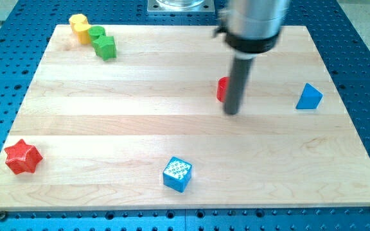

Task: Move the red circle to the top right of the red star

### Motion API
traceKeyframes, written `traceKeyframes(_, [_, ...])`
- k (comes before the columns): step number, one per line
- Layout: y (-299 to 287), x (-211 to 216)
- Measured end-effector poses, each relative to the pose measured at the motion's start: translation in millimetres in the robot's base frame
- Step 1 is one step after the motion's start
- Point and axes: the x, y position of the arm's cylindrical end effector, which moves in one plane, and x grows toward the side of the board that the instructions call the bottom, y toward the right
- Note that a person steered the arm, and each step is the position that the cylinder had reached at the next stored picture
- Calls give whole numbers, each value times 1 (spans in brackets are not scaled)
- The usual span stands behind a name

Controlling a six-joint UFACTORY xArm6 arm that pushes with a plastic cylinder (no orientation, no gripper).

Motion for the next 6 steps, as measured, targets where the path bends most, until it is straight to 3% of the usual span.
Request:
traceKeyframes(1, [66, -1])
traceKeyframes(2, [98, -40])
traceKeyframes(3, [38, -49])
traceKeyframes(4, [-88, 6])
traceKeyframes(6, [-5, -45])
